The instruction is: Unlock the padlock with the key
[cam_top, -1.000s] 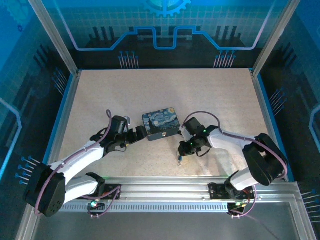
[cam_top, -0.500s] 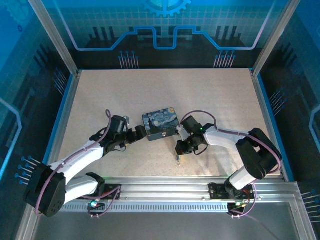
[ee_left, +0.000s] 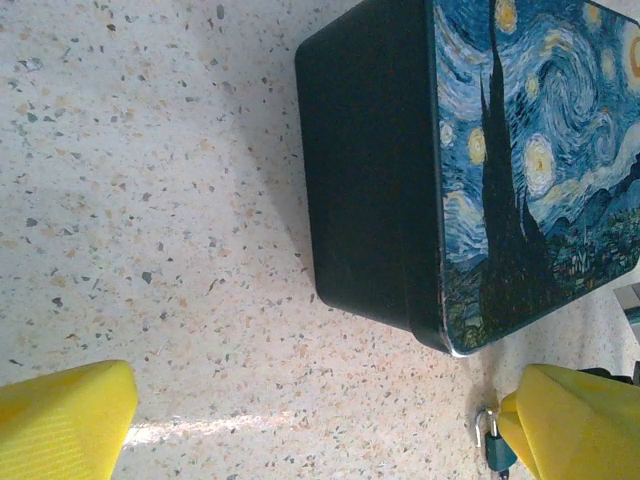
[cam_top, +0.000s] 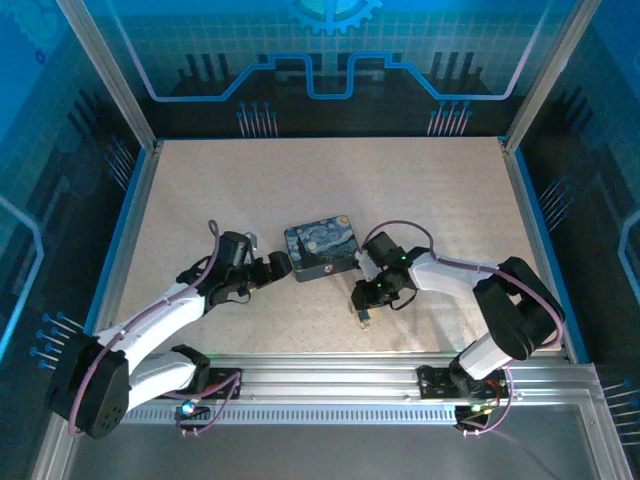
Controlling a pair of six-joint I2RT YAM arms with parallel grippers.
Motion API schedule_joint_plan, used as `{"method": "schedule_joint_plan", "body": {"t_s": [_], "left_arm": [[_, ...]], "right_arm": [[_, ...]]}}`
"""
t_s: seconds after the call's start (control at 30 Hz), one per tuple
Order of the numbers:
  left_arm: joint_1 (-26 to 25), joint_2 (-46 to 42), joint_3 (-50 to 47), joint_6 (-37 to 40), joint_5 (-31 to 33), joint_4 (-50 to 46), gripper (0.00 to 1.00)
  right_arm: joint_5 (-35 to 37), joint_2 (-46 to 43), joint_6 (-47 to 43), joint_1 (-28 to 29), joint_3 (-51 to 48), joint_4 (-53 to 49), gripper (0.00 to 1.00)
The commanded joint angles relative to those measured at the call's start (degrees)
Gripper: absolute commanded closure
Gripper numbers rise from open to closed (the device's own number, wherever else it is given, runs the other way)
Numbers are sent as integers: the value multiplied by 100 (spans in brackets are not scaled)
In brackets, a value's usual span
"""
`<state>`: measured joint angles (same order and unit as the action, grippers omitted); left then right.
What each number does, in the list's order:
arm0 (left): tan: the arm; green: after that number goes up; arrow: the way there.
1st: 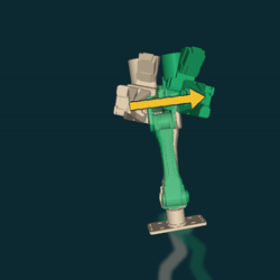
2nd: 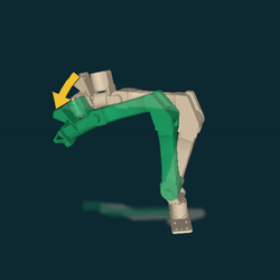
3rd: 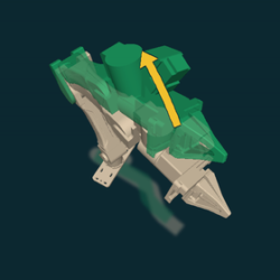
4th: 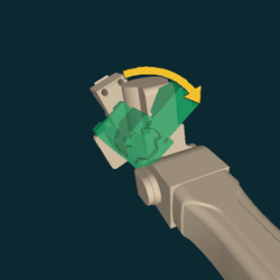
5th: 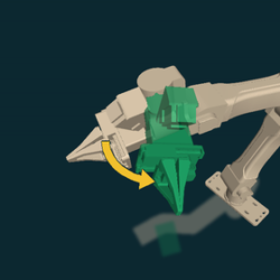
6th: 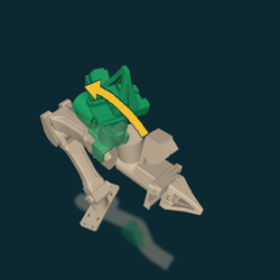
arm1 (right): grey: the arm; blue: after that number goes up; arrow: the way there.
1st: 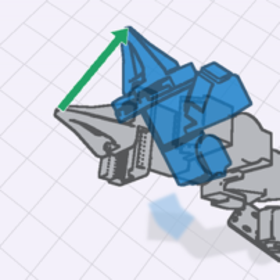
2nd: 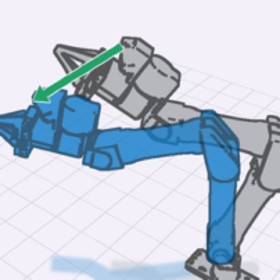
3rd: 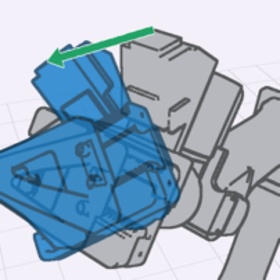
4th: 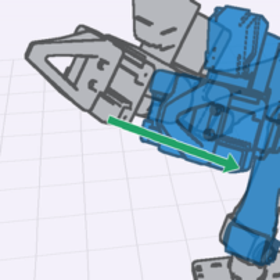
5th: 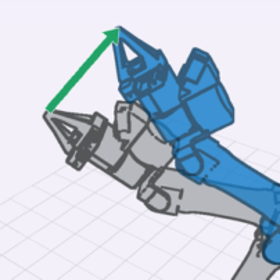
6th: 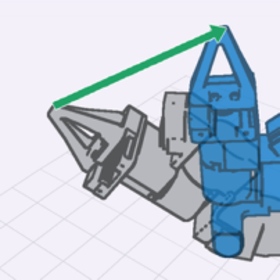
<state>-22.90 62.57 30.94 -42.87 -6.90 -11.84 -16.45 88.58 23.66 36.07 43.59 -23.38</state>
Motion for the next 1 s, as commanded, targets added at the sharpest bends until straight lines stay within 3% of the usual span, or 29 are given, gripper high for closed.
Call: {"method": "schedule_joint_plan", "body": {"t_s": [0.0,0.27,0.53,0.77,0.97], "left_arm": [[66,-189,86,173,-50,-152,1],[282,-499,274,395,-8,-450,1],[634,-1027,742,892,537,-1007,1],[916,-1575,976,1446,1409,-1138,1],[936,-2012,756,2164,2485,-785,1]], "right_arm": [[118,-379,-73,-70,-17,-116,76],[422,-1168,-206,-227,-38,-276,71],[770,-1994,-535,-648,149,-427,62],[906,-2682,-688,-1335,47,-185,49],[771,-3371,-548,-2103,-422,467,27]]}}
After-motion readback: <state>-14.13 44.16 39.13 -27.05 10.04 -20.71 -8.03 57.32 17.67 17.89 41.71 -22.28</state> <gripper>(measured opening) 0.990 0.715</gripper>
